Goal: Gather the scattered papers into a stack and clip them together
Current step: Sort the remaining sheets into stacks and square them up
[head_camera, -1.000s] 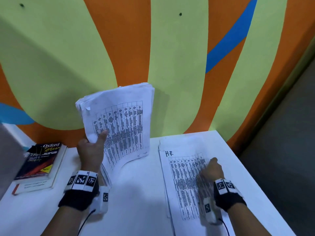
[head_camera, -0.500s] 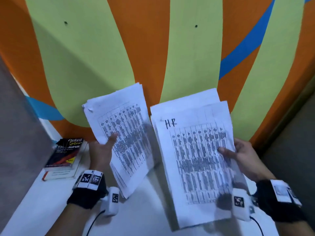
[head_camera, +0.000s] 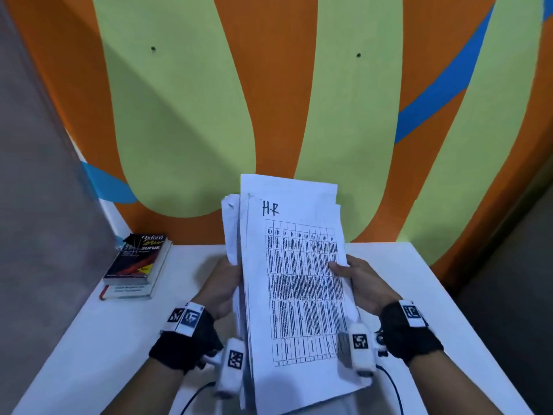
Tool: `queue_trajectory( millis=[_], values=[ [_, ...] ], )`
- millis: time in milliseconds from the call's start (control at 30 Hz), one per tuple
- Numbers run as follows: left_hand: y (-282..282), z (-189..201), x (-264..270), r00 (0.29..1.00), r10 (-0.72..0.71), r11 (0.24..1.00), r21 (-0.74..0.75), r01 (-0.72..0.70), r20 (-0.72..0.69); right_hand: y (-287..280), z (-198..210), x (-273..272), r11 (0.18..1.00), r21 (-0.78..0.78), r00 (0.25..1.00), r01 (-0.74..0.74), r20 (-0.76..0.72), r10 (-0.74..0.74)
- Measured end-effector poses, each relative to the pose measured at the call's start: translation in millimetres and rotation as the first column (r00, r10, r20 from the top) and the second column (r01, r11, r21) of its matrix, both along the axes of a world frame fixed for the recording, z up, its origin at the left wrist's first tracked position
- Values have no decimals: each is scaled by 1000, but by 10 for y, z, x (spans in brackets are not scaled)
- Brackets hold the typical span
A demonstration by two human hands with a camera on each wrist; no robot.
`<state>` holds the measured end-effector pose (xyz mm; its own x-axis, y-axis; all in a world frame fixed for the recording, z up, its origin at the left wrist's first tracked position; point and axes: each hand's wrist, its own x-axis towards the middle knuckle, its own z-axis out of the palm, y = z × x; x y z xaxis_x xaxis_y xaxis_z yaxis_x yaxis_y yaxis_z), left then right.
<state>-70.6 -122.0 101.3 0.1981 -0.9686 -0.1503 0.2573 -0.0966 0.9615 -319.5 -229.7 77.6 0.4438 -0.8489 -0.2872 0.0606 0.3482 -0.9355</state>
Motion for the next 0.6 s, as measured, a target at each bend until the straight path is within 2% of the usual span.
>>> queue_trajectory(
  millis=[100,233,267,300,367,400,467,567,600],
  values=[
    [14,9,59,999,-15,998,62,12,51,33,-73,37,1000,26,1000,10,-2,-10],
    [60,-30,127,991,-63,998,19,65,-122,92,-47,88,994,-103,995,27,-97,-37],
    [55,-58,103,996,-49,999,-18,48,-74,120,-30,106,984,-170,989,58,-127,-80],
    [61,-79,54,999,-19,998,-52,22,51,154,-11,132,963,-256,979,88,-157,-131],
    [46,-100,-27,941,175,981,-135,-141,290,238,57,199,878,-468,954,97,-208,-216],
    [31,-88,-54,905,268,958,-195,-212,331,271,100,226,831,-549,948,89,-209,-239],
    [7,-5,-57,868,376,912,-294,-285,324,318,206,261,762,-638,947,109,-166,-275],
    [-21,65,-21,811,434,881,-373,-292,393,366,413,247,700,-674,946,234,-7,-323],
    [-32,43,-7,811,421,886,-375,-272,406,373,494,238,658,-696,934,287,49,-355]
  ],
)
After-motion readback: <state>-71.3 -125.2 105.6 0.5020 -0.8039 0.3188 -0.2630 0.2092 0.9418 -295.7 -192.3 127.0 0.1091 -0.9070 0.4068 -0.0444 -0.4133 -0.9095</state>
